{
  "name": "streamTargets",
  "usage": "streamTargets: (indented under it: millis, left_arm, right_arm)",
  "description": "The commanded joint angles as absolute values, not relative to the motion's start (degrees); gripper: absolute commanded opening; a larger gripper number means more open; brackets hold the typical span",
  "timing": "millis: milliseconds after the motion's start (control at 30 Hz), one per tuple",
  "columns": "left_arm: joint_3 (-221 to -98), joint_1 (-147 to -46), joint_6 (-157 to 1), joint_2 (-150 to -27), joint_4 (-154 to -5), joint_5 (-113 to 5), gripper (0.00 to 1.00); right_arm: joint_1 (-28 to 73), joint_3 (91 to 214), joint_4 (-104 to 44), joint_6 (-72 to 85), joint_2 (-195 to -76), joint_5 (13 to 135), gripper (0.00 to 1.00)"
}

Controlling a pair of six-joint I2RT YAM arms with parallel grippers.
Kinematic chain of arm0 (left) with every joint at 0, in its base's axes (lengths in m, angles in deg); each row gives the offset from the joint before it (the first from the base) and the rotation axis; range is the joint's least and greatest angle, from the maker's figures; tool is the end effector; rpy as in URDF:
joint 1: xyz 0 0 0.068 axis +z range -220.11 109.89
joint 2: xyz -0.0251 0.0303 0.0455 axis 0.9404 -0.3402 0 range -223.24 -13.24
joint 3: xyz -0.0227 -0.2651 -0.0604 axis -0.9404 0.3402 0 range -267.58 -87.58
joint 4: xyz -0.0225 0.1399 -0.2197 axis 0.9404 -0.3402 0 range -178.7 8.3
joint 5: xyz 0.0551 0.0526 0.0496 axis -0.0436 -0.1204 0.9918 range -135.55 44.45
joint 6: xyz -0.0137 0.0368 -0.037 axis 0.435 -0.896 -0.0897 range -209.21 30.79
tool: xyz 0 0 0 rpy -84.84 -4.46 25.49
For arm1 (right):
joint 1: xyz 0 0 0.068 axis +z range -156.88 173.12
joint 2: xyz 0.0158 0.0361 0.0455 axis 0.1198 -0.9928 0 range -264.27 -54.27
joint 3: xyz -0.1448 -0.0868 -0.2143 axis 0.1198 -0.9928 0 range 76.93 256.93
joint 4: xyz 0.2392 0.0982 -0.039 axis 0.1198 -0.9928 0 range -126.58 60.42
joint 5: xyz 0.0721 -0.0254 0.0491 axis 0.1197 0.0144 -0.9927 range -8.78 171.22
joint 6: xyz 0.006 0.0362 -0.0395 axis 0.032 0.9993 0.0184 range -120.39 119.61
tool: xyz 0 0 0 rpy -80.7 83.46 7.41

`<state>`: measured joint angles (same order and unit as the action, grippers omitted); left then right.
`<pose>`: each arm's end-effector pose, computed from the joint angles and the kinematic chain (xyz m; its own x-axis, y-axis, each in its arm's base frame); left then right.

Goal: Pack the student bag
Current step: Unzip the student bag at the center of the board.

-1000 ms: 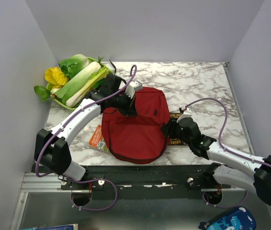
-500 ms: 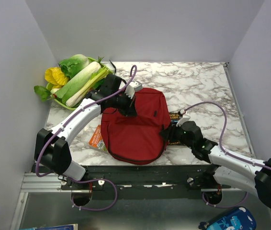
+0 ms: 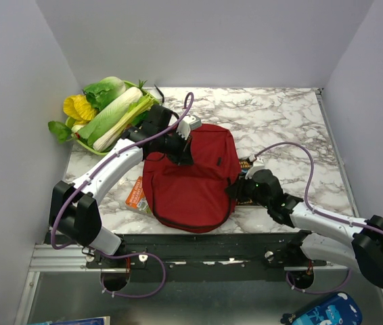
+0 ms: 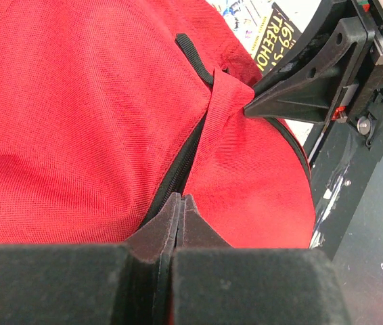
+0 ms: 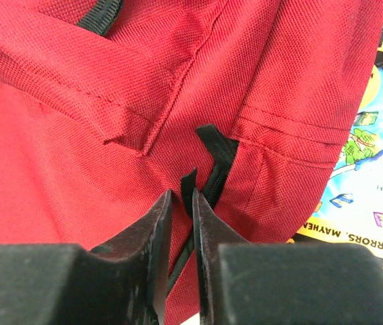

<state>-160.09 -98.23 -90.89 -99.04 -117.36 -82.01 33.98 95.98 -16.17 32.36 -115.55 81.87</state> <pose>0.2724 -0.1697 0.3014 -0.6437 0.3706 -0.6695 0.7424 0.5148 -0.4288 0.1598 0.1378 0.1720 -0.6564 0.1474 -0.7399 -0.3468 0.8120 0.4694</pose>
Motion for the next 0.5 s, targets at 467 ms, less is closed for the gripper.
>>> streamTargets:
  millis: [467]
  left_arm:
    - [-160.88,-97.8,-90.53,-98.58,-116.5,-81.06,0.0]
  right_arm:
    - [33.9,95.57,-16.05,29.48,-108.95,81.57,0.01]
